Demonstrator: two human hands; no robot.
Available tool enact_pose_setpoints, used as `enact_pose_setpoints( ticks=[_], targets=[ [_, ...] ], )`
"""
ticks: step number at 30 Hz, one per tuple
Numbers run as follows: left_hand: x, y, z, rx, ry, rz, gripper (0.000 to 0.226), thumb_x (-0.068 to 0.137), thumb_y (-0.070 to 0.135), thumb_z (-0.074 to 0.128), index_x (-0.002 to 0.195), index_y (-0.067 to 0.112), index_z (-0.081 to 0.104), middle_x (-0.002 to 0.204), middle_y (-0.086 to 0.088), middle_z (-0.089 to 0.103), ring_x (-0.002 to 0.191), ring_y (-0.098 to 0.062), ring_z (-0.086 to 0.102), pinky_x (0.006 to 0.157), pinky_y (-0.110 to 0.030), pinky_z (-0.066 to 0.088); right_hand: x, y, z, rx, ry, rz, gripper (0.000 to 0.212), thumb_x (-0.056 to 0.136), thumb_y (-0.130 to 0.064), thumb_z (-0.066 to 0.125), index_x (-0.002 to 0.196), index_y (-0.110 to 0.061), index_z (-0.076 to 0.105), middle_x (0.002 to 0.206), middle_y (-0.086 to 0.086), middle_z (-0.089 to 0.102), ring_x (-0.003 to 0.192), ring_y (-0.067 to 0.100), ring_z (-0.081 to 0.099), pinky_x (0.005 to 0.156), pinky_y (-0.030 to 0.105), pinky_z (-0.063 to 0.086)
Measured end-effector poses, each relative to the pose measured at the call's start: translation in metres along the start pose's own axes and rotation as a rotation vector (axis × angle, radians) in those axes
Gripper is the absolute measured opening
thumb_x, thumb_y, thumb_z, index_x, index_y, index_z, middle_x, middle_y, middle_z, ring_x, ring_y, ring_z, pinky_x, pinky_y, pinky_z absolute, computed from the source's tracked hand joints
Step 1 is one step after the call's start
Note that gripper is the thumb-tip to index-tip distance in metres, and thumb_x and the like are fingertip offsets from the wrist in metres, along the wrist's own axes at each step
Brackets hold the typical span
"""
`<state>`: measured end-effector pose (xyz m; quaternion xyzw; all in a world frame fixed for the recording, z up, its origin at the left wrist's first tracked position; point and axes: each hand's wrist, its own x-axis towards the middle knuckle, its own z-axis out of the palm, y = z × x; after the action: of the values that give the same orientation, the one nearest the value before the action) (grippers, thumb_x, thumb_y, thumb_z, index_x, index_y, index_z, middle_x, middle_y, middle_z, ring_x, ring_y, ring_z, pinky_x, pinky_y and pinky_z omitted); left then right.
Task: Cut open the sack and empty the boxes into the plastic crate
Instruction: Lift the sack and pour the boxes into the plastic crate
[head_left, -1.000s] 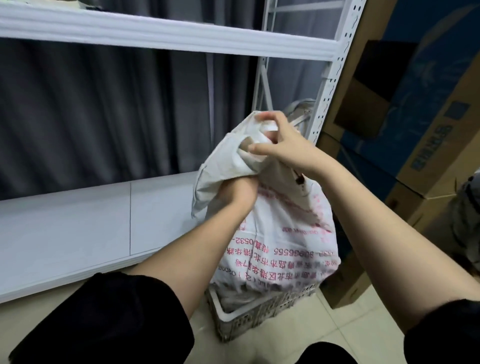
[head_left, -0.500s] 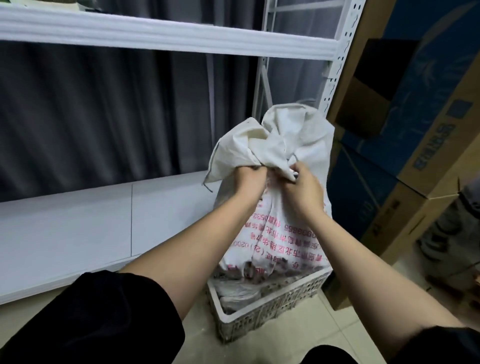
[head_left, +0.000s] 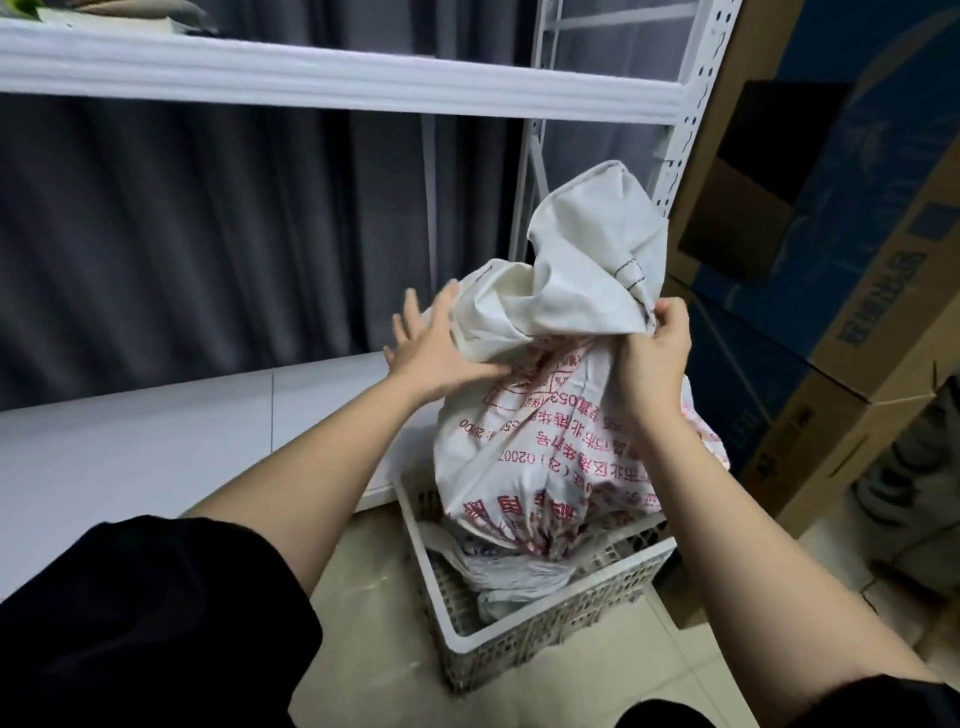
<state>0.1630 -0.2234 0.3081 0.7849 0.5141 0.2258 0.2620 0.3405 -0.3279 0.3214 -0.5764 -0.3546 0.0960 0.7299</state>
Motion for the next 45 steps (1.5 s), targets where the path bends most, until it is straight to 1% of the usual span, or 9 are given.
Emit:
enact_pose_setpoints(
  ticks=[7, 12, 15, 18, 24, 28, 33, 39, 45],
  targets=[
    [-0.012, 0.021, 0.059, 0.006, -0.181, 0.133, 0.135, 0.033, 0.082, 0.066, 0.149, 0.028, 0.022, 0.15, -0.004, 0.034, 0.138, -0.021, 0.031, 0.115, -0.043, 0.027, -0.007, -0.006, 0.009, 0.501, -0.29, 0.371, 0.027, 0.088, -0.022, 0.055, 0.106, -0.005, 0.065, 0.116, 0.023, 0.062, 0.113, 0.036, 0.057, 0.103, 0.048, 0.041],
    [-0.025, 0.028, 0.064, -0.122, 0.108, 0.158, 0.043, 0.074, 0.048, 0.069, 0.105, 0.018, 0.063, 0.1, -0.005, 0.071, 0.096, -0.027, 0.064, 0.079, -0.034, 0.05, -0.003, -0.002, 0.004, 0.536, -0.4, 0.631, 0.027, 0.091, -0.024, 0.056, 0.108, -0.007, 0.067, 0.11, 0.015, 0.067, 0.109, 0.027, 0.061, 0.107, 0.041, 0.041],
    [-0.027, 0.023, 0.056, 0.003, 0.15, 0.153, 0.019, 0.086, 0.029, 0.059, 0.099, 0.016, 0.062, 0.094, -0.009, 0.069, 0.086, -0.033, 0.064, 0.063, -0.03, 0.043, 0.01, -0.015, -0.015, -0.225, -0.77, 0.251, 0.047, 0.088, -0.026, 0.063, 0.13, -0.012, 0.049, 0.128, 0.005, 0.056, 0.12, 0.022, 0.053, 0.106, 0.04, 0.04],
    [-0.024, 0.023, 0.049, 0.132, 0.177, 0.225, 0.022, 0.088, 0.019, 0.054, 0.109, 0.015, 0.061, 0.106, -0.01, 0.067, 0.092, -0.034, 0.062, 0.069, -0.033, 0.045, 0.03, -0.034, -0.029, -0.999, -0.672, -0.143, 0.112, 0.069, -0.029, 0.08, 0.15, -0.026, 0.003, 0.155, 0.002, 0.016, 0.139, 0.022, 0.026, 0.112, 0.05, 0.026],
    [-0.022, 0.02, 0.058, 0.554, 0.125, 0.441, 0.048, 0.092, 0.015, 0.051, 0.138, 0.01, 0.04, 0.127, -0.01, 0.056, 0.107, -0.034, 0.059, 0.073, -0.038, 0.046, 0.043, -0.019, -0.017, -1.422, -0.769, -0.537, 0.137, 0.056, -0.045, 0.083, 0.148, -0.03, -0.018, 0.158, -0.002, -0.021, 0.146, 0.029, -0.015, 0.113, 0.062, 0.004],
    [-0.026, 0.01, 0.059, 0.502, 0.201, 0.568, 0.048, 0.091, 0.016, 0.053, 0.139, 0.02, 0.043, 0.128, -0.005, 0.057, 0.099, -0.037, 0.061, 0.068, -0.04, 0.045, 0.027, 0.034, -0.016, -1.516, -1.046, -0.214, 0.125, 0.055, -0.069, 0.072, 0.149, -0.036, -0.004, 0.155, -0.003, -0.027, 0.144, 0.031, -0.021, 0.113, 0.064, 0.001],
    [-0.026, 0.011, 0.056, 0.222, 0.137, 0.415, 0.034, 0.079, 0.024, 0.067, 0.11, 0.02, 0.054, 0.108, -0.005, 0.065, 0.096, -0.034, 0.06, 0.065, -0.032, 0.031, 0.009, 0.063, -0.015, -1.068, -0.88, -0.118, 0.035, 0.08, -0.047, 0.057, 0.114, -0.039, 0.056, 0.124, -0.002, 0.061, 0.109, 0.02, 0.055, 0.085, 0.037, 0.047],
    [-0.004, -0.042, 0.045, 0.518, -0.317, 0.22, 0.112, 0.058, 0.067, 0.073, 0.149, 0.034, 0.015, 0.158, 0.0, 0.019, 0.146, -0.027, 0.015, 0.116, -0.058, 0.01, 0.013, 0.048, -0.018, -1.028, -0.532, -0.07, 0.025, 0.092, -0.033, 0.047, 0.11, -0.024, 0.061, 0.1, 0.005, 0.067, 0.079, 0.019, 0.05, 0.07, 0.031, 0.038],
    [0.0, -0.019, 0.04, 0.24, 0.089, 0.092, 0.03, 0.088, 0.04, 0.051, 0.114, 0.025, 0.05, 0.109, -0.008, 0.066, 0.099, -0.035, 0.061, 0.071, -0.033, 0.043, 0.03, -0.003, -0.007, -0.922, -0.358, -0.333, 0.024, 0.088, -0.036, 0.047, 0.102, -0.023, 0.062, 0.102, 0.004, 0.066, 0.092, 0.028, 0.057, 0.078, 0.04, 0.046]
  ],
)
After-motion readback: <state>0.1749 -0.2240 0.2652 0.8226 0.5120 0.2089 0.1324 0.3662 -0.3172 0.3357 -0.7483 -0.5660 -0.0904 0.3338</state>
